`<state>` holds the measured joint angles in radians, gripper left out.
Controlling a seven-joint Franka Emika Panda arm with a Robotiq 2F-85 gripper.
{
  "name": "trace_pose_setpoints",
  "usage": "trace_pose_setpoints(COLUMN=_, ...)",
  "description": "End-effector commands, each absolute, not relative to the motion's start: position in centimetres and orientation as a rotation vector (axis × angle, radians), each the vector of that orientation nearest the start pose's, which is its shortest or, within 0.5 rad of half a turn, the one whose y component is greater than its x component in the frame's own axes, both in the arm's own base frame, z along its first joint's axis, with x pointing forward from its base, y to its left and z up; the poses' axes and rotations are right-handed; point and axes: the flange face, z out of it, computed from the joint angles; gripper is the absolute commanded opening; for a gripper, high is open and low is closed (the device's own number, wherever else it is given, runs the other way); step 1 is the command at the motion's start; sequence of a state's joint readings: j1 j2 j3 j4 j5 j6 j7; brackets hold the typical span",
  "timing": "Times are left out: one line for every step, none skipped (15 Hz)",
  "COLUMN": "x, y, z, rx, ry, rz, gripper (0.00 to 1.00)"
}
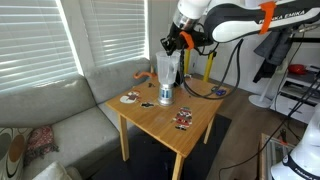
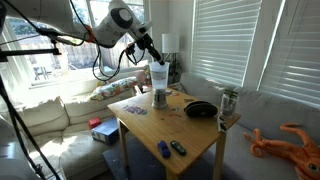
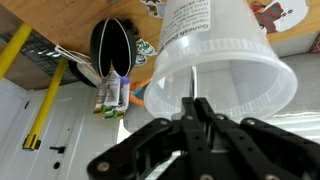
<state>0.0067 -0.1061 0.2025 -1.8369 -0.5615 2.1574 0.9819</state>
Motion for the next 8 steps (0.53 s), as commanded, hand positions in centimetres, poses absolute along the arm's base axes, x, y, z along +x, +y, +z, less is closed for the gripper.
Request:
trace_pose_setpoints(x=55.32, y=10.45, z=61.58, rx=-3.078, ry=0.906, rz=-1.036, gripper=0.02)
trace_pose_setpoints(x=55.33, y=10.46, z=61.4, rx=-3.083, ry=0.905, rz=-1.026, gripper=0.02)
trace_pose_setpoints(x=55.38, y=10.49, z=61.22, rx=-3.084, ry=0.905, rz=-1.022, gripper=0.02)
trace_pose_setpoints(x=55.42, y=10.51, z=61.08, rx=-3.085, ry=0.903, rz=-1.019, gripper=0.02)
trace_pose_setpoints(x=55.55, y=10.46, z=60.97, rx=-3.082, ry=0.904, rz=-1.017, gripper=0.02)
trace_pose_setpoints(x=55.7, y=10.32, z=60.85, rx=-3.079, ry=0.911, rz=-1.017, gripper=0.02)
trace_pose_setpoints(x=55.81, y=10.2, z=60.78, rx=-3.081, ry=0.918, rz=-1.015, gripper=0.02)
trace_pose_setpoints(x=55.88, y=10.13, z=60.69, rx=-3.081, ry=0.92, rz=-1.011, gripper=0.02)
